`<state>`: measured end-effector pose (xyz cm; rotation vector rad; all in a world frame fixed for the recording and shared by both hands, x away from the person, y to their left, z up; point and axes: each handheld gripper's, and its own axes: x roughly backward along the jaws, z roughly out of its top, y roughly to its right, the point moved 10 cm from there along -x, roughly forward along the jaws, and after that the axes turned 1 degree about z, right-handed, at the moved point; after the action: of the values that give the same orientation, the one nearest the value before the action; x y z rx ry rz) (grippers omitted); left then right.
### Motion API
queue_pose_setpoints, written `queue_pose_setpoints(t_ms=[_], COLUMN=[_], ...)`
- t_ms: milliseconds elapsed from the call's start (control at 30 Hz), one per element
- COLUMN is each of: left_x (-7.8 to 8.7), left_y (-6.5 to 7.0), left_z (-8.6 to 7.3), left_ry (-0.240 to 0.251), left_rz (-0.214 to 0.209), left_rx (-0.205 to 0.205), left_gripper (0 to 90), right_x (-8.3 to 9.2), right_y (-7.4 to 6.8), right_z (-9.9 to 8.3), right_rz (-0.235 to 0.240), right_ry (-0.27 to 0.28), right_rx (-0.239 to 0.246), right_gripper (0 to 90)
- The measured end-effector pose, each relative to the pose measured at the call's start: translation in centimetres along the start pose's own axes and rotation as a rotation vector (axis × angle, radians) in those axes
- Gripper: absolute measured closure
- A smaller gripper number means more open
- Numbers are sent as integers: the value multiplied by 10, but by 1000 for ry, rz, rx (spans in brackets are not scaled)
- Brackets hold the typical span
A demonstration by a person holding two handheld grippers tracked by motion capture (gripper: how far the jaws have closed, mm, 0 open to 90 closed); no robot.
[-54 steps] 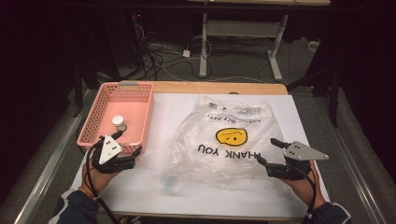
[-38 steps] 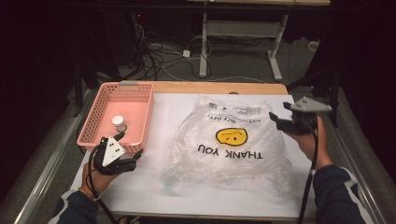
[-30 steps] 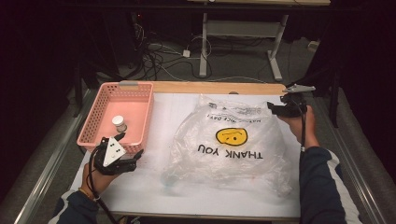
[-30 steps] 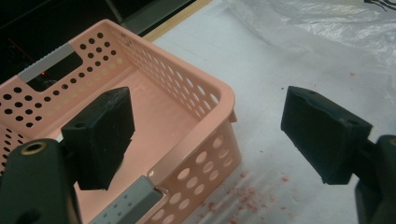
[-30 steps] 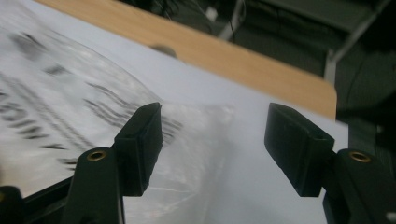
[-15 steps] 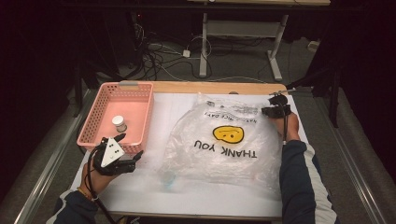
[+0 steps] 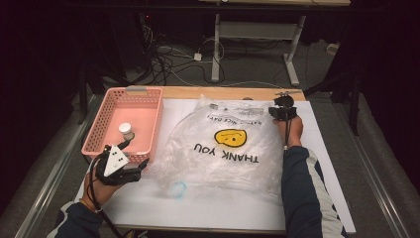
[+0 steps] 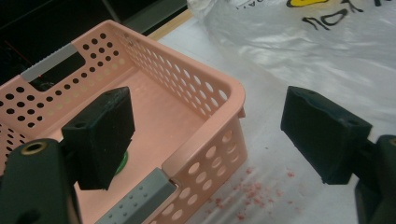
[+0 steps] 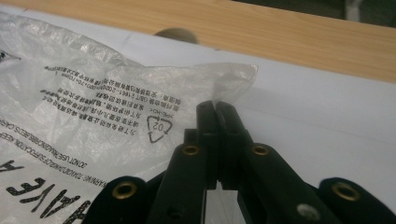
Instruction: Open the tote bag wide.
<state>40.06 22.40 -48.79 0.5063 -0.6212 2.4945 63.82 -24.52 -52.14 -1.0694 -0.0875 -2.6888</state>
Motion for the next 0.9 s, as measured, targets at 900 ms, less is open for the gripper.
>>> queue_pose_setpoints(t_ms=[900], left_x=[-1], left_y=[9], left_z=[-2], left_ry=[-33], left_rz=[7], left_rx=[-36], left_gripper=[169], right_x=[104], right_y=[27], right_z=[-94], right_rz=[37], right_ry=[-26], right_rx=[160], right_gripper=[719])
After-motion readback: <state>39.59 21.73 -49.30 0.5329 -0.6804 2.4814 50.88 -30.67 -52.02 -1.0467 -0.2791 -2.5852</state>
